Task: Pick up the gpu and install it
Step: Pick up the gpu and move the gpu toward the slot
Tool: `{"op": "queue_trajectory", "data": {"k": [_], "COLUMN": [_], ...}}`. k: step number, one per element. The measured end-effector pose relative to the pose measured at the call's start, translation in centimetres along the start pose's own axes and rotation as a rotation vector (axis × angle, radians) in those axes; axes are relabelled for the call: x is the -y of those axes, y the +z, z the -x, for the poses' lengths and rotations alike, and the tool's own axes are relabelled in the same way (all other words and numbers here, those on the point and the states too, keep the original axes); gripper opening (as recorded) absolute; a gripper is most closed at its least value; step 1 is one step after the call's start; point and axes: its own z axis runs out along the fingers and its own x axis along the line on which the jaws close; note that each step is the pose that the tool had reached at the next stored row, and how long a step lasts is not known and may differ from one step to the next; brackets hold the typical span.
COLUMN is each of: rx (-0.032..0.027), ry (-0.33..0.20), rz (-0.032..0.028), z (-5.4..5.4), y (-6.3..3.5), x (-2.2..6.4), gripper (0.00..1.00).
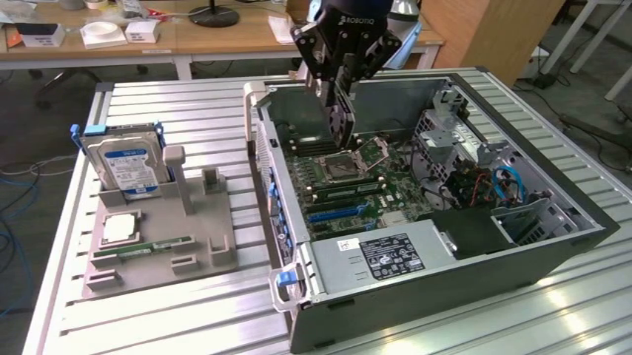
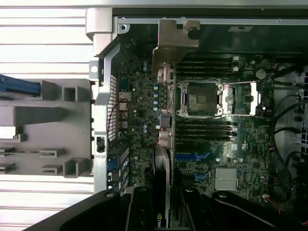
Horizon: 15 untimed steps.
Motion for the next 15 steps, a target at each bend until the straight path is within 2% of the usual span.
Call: {"op": "queue_trajectory", "data": {"k": [15], "rx": [0.0000], "ry": [0.000], "rz": [0.0000], "z": [0.61], "y": [-0.03], "x": [0.00], "gripper": [0.26]}}
